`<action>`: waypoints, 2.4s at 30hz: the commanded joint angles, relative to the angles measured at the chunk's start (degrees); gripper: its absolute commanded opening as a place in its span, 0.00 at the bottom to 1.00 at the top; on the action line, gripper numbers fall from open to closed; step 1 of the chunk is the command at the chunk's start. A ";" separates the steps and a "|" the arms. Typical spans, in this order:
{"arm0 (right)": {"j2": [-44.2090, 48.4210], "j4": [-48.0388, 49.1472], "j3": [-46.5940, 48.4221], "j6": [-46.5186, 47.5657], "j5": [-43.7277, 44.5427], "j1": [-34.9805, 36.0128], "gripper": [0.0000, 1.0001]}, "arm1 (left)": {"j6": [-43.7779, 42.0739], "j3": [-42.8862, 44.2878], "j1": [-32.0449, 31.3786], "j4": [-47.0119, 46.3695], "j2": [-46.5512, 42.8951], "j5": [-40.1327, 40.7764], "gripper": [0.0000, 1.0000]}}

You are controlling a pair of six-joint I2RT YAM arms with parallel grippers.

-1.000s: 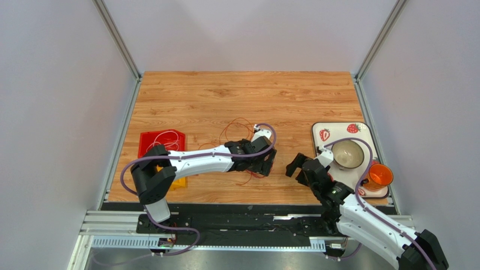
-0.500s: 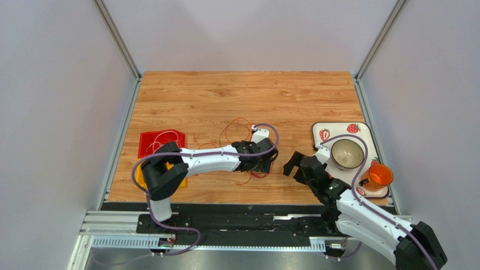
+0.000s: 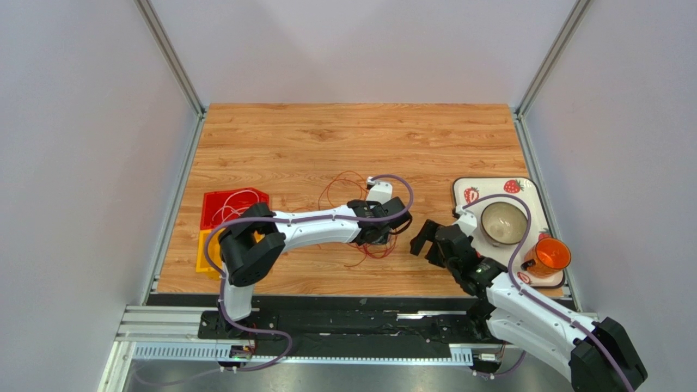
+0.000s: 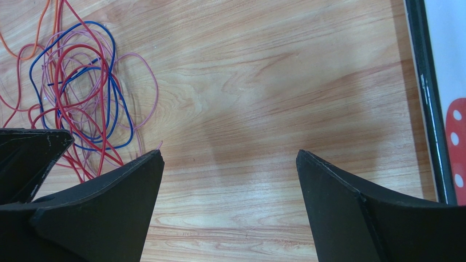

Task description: Untangle the cables

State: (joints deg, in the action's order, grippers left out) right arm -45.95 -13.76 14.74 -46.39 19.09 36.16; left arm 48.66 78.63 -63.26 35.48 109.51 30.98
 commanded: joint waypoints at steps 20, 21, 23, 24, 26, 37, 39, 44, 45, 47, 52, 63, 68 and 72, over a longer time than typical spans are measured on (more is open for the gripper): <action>-1.33 3.65 2.31 1.30 -2.13 -1.71 0.97 | 2.49 -1.11 1.83 0.11 2.28 -0.92 0.31; -1.33 3.74 2.40 1.30 -2.30 -1.71 0.97 | 2.66 -1.46 1.83 0.11 2.11 -0.75 0.34; -1.50 3.91 2.48 1.48 -2.65 -1.62 0.97 | 2.40 -1.64 1.83 -0.06 1.67 -0.57 0.40; -1.59 3.92 2.48 1.48 -2.66 -1.71 0.97 | 2.23 -1.64 1.74 -0.15 1.67 -0.49 0.40; -1.68 3.92 2.48 1.39 -2.57 -1.71 0.97 | 2.14 -1.81 1.74 -0.50 1.76 -0.75 0.38; -2.65 4.09 2.84 1.66 -3.01 -1.97 0.96 | 1.52 -1.64 1.83 -1.91 3.34 -1.19 0.17; -2.74 4.09 2.84 1.57 -3.10 -1.97 0.97 | 1.52 -1.64 1.92 -1.91 3.42 -1.01 0.11; -2.65 4.18 2.75 1.74 -3.27 -2.15 0.96 | 1.00 -1.20 2.09 -1.12 3.95 -0.49 0.00; -2.65 4.18 2.83 1.74 -3.27 -2.06 0.96 | 0.82 -0.94 2.09 -1.21 3.78 -0.48 0.00; -2.65 4.18 2.84 1.74 -3.36 -2.15 0.96 | -0.85 -0.85 2.09 -1.56 2.64 -0.57 0.00; -2.39 4.18 2.66 1.74 -3.45 -2.15 0.96 | -4.27 1.08 2.09 2.46 -6.75 0.39 0.00; -0.72 4.27 1.87 1.66 -3.45 -2.32 0.96 | -22.28 19.17 4.82 9.95 -26.44 -6.98 0.00; 0.16 4.27 1.61 1.74 -3.54 -2.32 0.96 | -29.94 32.53 4.82 11.36 -30.40 -9.72 0.00; 0.78 4.27 1.34 1.65 -3.45 -2.41 0.96 | -38.44 40.61 4.82 7.15 -32.53 -10.68 0.00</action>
State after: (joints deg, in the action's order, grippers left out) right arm -46.30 -11.70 15.42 -45.17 15.29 34.04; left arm 20.99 111.66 -58.37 44.01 78.37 22.59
